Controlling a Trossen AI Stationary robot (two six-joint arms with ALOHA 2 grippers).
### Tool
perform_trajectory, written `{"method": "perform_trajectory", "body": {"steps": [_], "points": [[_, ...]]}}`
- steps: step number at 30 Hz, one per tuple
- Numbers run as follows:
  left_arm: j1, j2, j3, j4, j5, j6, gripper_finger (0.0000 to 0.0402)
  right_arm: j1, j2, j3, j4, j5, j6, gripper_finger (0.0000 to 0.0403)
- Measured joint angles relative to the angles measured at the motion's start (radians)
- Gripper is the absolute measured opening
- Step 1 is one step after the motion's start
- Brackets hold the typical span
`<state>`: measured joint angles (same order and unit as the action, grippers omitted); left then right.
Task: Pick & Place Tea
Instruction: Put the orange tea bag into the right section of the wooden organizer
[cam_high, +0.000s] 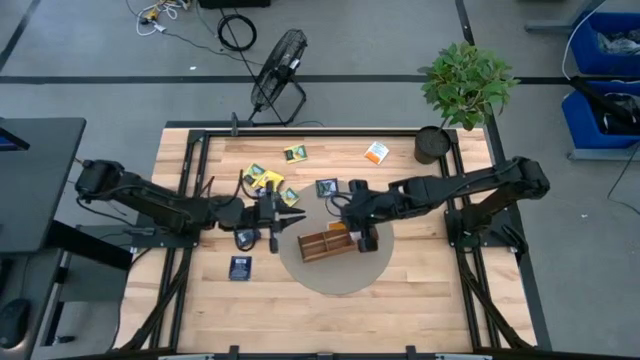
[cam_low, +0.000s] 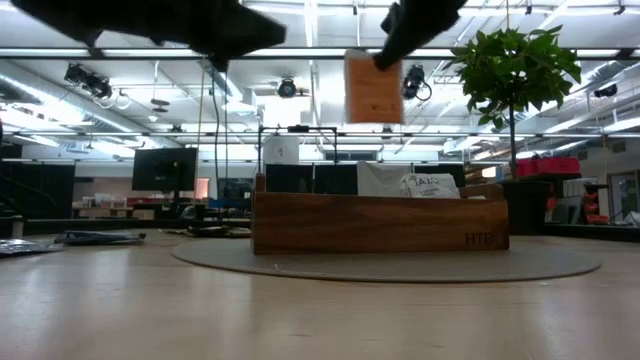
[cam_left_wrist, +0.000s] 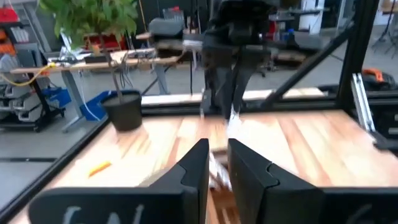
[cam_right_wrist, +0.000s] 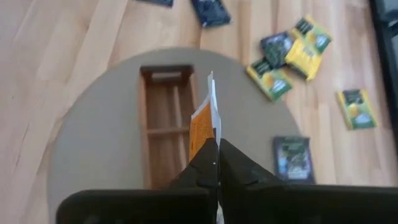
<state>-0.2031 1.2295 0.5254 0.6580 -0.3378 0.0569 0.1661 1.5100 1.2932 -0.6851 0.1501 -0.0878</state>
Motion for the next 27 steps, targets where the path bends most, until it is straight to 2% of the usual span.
{"method": "perform_trajectory", "body": {"steps": [6,15,20,27], "points": [[-0.004,-0.129,-0.149,0.097,-0.015,-0.054,0.0055,0.042,-0.092,-0.118,0.002,0.066,0.069,0.0001],[-0.005,-0.296,-0.279,0.089,-0.019,-0.077,0.0053,0.076,-0.308,-0.374,0.135,0.084,0.157,0.0],[-0.003,-0.342,-0.314,0.091,-0.027,-0.084,0.0053,0.063,-0.316,-0.473,0.198,0.093,0.132,0.0],[-0.003,-0.34,-0.317,0.091,-0.028,-0.099,0.0053,0.06,-0.274,-0.494,0.249,0.036,0.024,0.0]]}}
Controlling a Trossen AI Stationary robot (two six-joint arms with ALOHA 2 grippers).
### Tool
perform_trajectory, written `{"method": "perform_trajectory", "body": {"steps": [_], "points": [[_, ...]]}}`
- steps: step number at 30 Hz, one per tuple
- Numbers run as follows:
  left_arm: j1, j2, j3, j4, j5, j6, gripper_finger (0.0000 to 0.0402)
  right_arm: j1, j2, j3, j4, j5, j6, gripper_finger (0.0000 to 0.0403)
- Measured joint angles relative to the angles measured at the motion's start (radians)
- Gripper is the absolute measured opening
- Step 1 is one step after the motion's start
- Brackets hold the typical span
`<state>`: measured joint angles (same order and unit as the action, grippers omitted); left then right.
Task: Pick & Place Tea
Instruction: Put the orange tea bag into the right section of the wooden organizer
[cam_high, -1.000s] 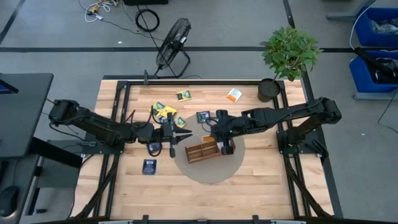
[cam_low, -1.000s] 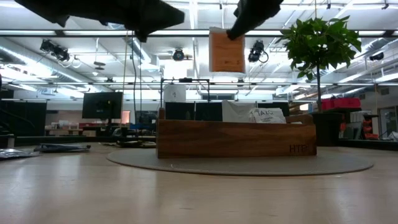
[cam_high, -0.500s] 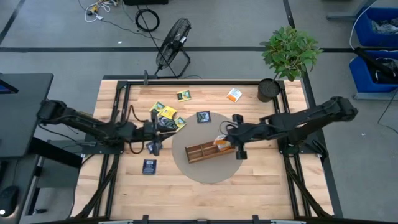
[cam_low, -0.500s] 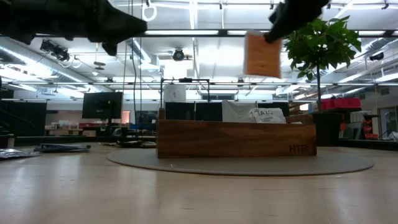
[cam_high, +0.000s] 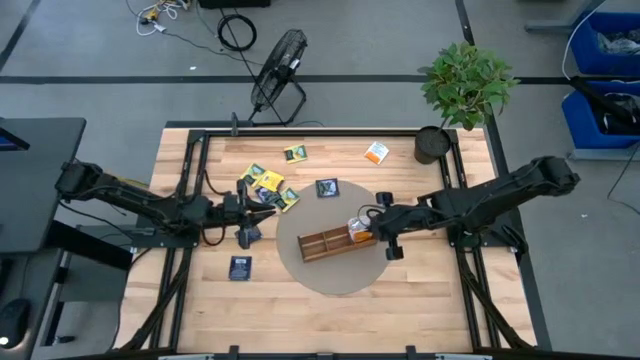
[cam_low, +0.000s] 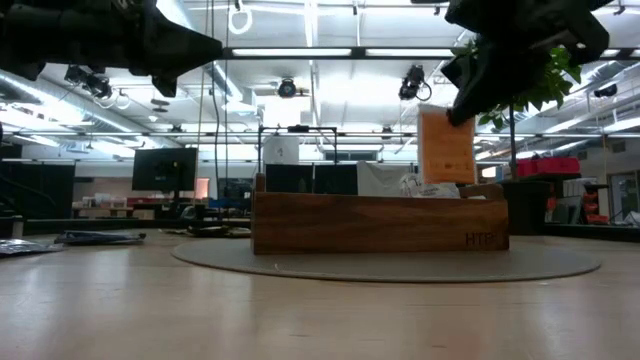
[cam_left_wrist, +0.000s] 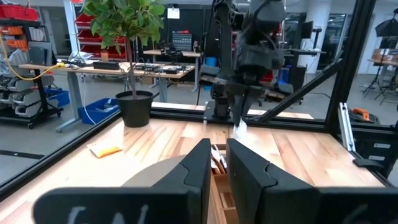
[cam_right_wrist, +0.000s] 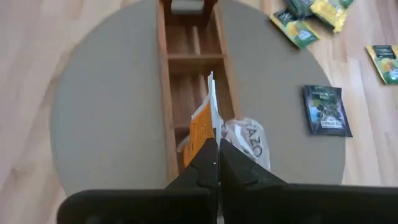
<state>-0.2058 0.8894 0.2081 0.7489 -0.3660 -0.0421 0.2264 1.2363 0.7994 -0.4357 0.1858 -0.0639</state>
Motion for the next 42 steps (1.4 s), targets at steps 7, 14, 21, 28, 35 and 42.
{"method": "perform_trajectory", "body": {"steps": [7,14,21,28,35,42], "points": [[0.0,0.0,0.0,0.001,0.0,0.0,0.0053,-0.003,0.045,0.0,-0.003,0.031,-0.089,0.0],[0.0,0.0,0.0,0.0,0.0,-0.007,0.0053,-0.003,0.101,0.0,0.001,0.058,-0.148,0.0],[0.0,0.0,0.0,-0.003,0.0,-0.007,0.0053,-0.003,0.143,0.0,0.031,0.058,-0.135,0.0],[0.0,0.0,0.0,-0.006,0.0,-0.008,0.0053,-0.003,0.168,0.0,0.038,0.06,-0.099,0.0],[0.0,0.0,0.0,-0.006,0.0,-0.026,0.0053,-0.003,0.177,0.0,0.036,0.06,-0.07,0.0004],[0.0,0.0,0.0,-0.006,0.0,-0.026,0.0053,-0.003,0.177,0.0,0.03,0.06,-0.074,0.0041]]}}
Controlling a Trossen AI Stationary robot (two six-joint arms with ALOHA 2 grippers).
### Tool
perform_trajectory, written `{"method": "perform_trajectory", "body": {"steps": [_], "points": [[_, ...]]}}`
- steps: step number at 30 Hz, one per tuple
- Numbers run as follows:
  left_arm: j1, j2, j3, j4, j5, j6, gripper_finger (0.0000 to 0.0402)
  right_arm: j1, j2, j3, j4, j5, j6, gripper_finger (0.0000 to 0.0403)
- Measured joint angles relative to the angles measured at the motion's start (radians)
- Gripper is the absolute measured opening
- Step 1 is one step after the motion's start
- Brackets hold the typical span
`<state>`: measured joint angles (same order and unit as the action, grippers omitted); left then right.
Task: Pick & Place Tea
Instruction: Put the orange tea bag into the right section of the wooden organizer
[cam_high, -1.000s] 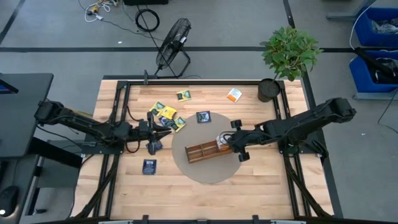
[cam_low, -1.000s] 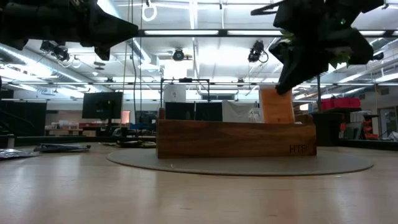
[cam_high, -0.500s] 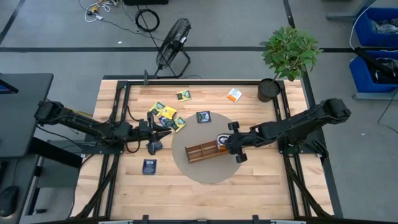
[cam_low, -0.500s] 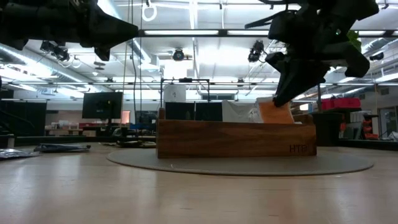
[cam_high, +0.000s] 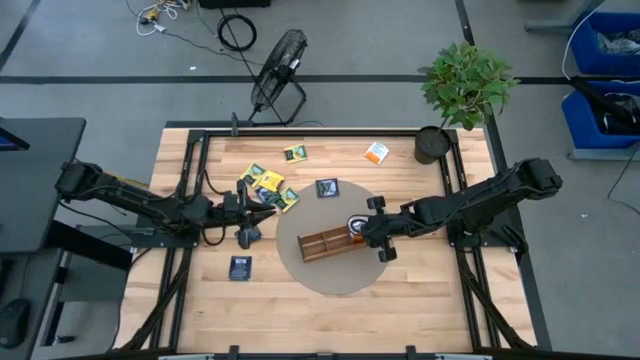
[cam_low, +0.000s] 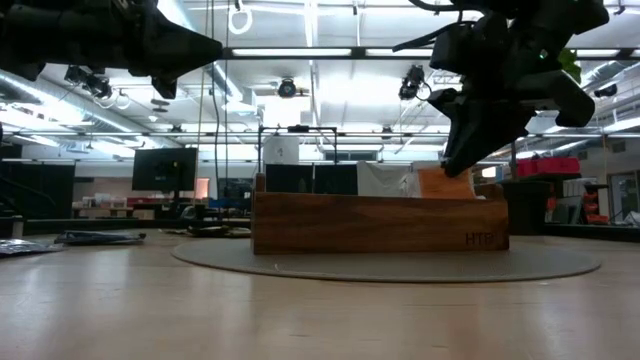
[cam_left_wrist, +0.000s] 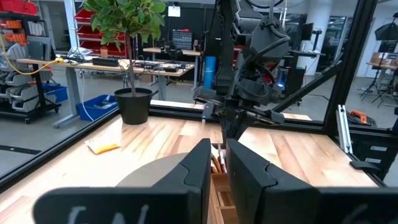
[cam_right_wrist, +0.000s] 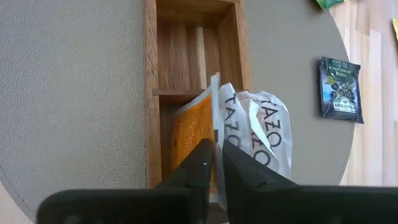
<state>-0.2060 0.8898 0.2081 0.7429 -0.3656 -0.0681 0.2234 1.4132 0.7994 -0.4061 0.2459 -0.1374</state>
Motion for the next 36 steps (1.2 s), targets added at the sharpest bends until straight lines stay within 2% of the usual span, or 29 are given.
{"method": "perform_trajectory", "body": {"steps": [12,17,23,26,29,32,36], "points": [[0.0,0.0,0.0,0.0,0.0,0.001,0.0053,0.0,-0.038,0.002,-0.023,0.045,-0.037,0.0105],[0.0,0.0,0.0,0.0,0.0,0.0,0.0053,-0.001,-0.092,0.024,-0.018,0.134,-0.037,0.0111],[0.0,0.0,0.0,0.0,0.0,0.001,0.0053,-0.041,-0.164,0.025,0.034,0.218,0.009,0.0106],[0.0,0.0,0.0,0.0,0.0,0.001,0.0053,-0.075,-0.186,0.025,0.066,0.233,0.036,0.0097],[0.0,0.0,0.0,0.0,0.0,0.001,0.0053,-0.092,-0.207,0.025,0.074,0.291,0.078,0.0084],[0.0,0.0,0.0,-0.006,0.0,0.001,0.0053,-0.093,-0.216,0.025,0.106,0.323,0.002,0.0071],[0.0,0.0,0.0,-0.017,0.0,0.002,0.0053,-0.091,-0.217,0.026,0.198,0.301,-0.025,0.0058]]}}
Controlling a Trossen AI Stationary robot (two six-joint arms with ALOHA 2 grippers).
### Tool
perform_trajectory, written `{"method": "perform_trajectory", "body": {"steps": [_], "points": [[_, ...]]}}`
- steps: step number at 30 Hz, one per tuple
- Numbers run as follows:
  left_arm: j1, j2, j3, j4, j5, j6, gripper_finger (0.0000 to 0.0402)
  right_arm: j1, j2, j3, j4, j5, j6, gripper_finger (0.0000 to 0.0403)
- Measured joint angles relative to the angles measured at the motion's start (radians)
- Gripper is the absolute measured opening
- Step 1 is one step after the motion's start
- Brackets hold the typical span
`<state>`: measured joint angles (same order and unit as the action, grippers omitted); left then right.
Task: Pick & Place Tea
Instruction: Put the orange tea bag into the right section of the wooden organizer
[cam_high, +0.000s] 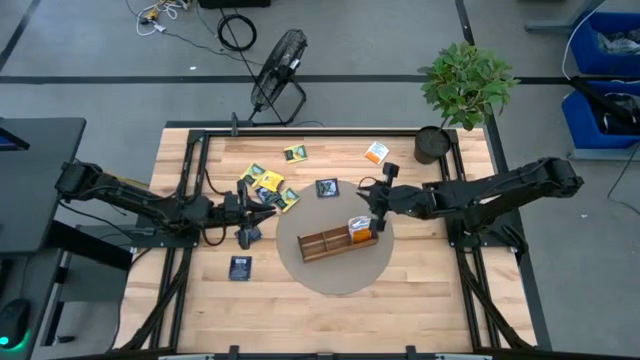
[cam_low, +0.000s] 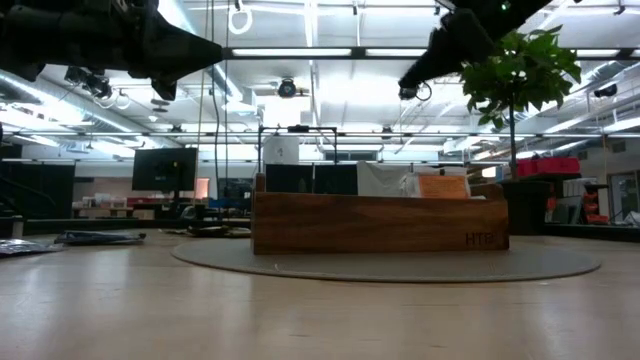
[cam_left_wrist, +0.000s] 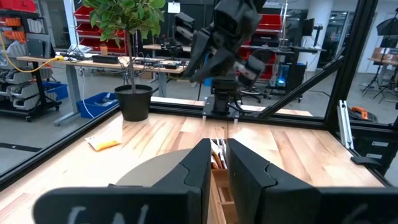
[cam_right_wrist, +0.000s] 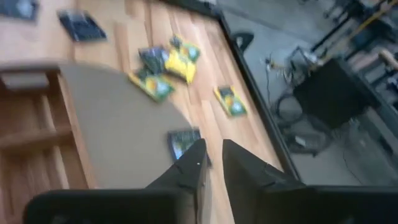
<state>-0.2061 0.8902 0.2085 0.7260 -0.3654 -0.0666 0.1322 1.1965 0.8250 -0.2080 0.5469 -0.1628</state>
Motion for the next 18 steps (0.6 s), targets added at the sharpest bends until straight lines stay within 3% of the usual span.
{"method": "perform_trajectory", "body": {"steps": [3,6,12,18], "points": [[0.0,0.0,0.0,0.0,0.0,0.0,0.0053,-0.004,0.0,0.001,0.016,-0.048,0.042,0.0055],[0.0,0.0,0.0,0.004,0.0,-0.002,0.0053,-0.055,0.0,0.001,0.013,-0.069,0.192,0.0057],[0.0,-0.001,0.0,0.004,0.0,0.013,0.0053,-0.233,0.0,0.001,-0.065,-0.271,0.388,0.008],[-0.001,-0.05,0.0,-0.015,0.001,0.025,0.0053,-0.411,0.001,0.0,-0.08,-0.372,0.443,0.011]]}}
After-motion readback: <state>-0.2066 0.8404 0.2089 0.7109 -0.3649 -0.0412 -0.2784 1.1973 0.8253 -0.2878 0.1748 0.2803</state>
